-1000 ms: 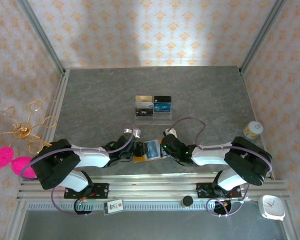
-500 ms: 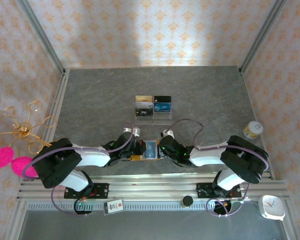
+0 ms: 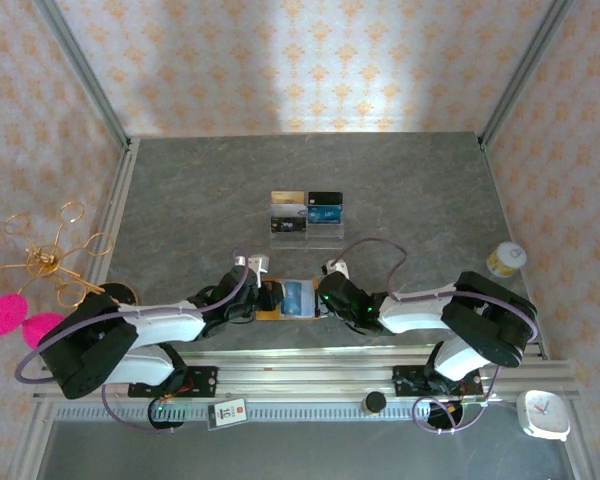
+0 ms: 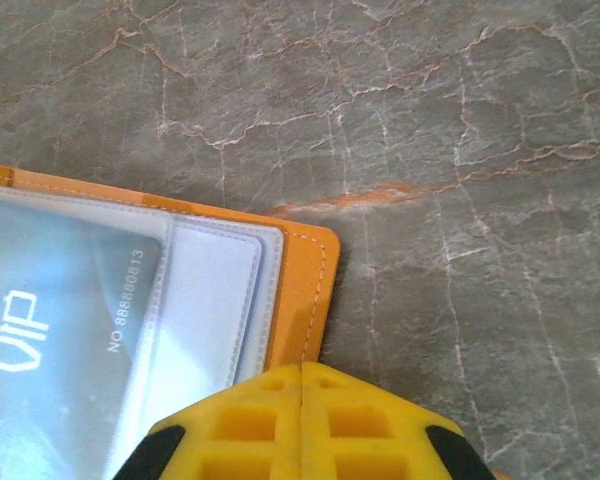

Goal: Take the credit cards out of the card holder

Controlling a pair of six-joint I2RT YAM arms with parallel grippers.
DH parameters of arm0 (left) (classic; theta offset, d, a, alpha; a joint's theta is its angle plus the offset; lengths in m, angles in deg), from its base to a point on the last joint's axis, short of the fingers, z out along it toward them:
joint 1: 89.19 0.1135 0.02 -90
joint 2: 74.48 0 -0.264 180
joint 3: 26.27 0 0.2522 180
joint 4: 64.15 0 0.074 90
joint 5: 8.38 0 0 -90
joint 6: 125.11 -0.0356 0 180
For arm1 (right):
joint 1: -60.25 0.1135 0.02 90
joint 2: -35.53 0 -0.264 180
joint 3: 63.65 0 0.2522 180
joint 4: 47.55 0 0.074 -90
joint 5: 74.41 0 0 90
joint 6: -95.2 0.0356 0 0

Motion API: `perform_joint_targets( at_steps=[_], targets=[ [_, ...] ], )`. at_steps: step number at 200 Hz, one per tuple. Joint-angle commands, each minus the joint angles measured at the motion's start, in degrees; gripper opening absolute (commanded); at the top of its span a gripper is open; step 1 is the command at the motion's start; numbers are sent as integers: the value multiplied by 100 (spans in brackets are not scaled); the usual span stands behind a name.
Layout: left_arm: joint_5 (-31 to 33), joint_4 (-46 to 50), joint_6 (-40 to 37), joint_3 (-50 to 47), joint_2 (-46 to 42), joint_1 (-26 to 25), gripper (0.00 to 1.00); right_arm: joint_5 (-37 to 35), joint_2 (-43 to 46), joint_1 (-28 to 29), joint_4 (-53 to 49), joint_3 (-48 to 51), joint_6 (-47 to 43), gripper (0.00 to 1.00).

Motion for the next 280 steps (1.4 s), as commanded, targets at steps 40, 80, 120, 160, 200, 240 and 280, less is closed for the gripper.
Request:
perform_joint_targets(
  at_steps=[40,80,120,160,200,240,280],
  targets=[
    [-346,-105,-128,-340,-25,85,0,72,766,105,-324,34,-634,25],
    [-502,-399,-100,-283,154,110,0,612,658,121,-168,-232,-1063,26],
    [-487,-320,-112,-286,38,145,0,814,-188,121,-128,-427,-1023,13],
    [-655,-467,-68,-316,128,157,0,962,-749,150,59,-426,-814,2],
    [-683,-373,28,-455,-70,155,20,792,-872,142,102,-273,-394,0],
    [-679,-332,203,-651,-344,155,22,661,-811,145,35,-259,-322,0],
    [-844,-759,395,-845,-440,146,22,656,-857,149,17,-306,-319,0]
  ],
)
